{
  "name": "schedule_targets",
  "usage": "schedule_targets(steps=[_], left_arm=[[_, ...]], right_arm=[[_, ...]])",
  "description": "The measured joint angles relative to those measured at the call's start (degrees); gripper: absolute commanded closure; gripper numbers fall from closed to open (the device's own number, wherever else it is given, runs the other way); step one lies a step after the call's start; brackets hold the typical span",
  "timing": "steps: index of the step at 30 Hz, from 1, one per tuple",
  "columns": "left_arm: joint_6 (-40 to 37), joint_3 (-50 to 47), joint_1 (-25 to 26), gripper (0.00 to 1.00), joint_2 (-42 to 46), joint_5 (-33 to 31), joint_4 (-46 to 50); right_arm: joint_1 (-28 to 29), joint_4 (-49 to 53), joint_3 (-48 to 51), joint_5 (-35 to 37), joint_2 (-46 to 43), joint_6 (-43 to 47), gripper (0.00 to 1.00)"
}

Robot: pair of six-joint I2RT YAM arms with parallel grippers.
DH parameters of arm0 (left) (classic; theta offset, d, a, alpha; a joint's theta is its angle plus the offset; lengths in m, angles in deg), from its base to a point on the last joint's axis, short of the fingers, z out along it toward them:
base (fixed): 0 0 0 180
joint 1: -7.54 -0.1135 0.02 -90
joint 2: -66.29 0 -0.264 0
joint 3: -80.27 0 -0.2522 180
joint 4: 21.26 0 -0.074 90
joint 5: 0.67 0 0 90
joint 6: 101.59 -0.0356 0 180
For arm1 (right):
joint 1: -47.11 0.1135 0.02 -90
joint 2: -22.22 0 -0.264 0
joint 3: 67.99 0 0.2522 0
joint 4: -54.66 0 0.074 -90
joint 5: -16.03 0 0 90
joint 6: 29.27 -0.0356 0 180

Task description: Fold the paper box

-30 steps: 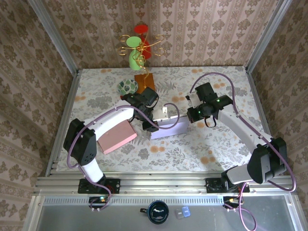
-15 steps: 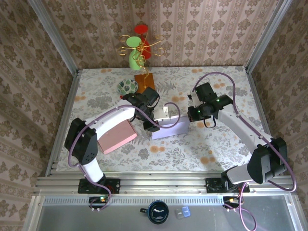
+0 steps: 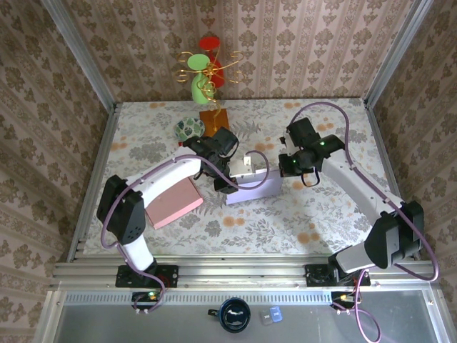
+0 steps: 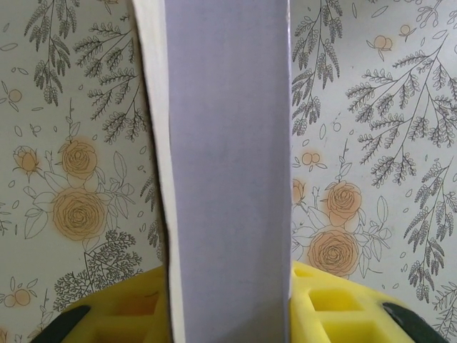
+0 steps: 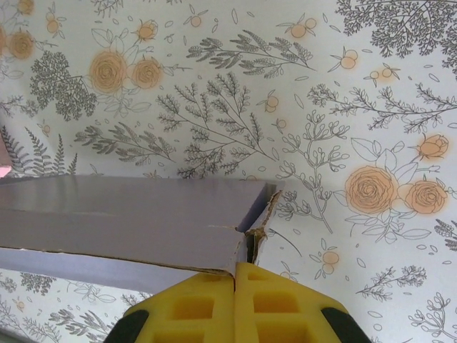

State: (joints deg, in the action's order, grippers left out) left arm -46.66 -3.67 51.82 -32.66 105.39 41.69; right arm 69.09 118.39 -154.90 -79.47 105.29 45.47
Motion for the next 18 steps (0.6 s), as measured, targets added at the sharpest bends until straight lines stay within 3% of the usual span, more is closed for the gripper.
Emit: schedule_targets(steps=[13, 18], left_arm=[[1.3, 0.0, -0.1, 0.80, -0.5, 0.5, 0.8], [2.1, 0.0, -0.6, 0.73, -0.8, 1.5, 1.2]], right_arm=[[1.2, -3.8, 3.9, 1.8, -1.1, 0.3, 1.00], [3.2, -9.0, 9.0, 5.0, -4.6, 0.7, 1.00]])
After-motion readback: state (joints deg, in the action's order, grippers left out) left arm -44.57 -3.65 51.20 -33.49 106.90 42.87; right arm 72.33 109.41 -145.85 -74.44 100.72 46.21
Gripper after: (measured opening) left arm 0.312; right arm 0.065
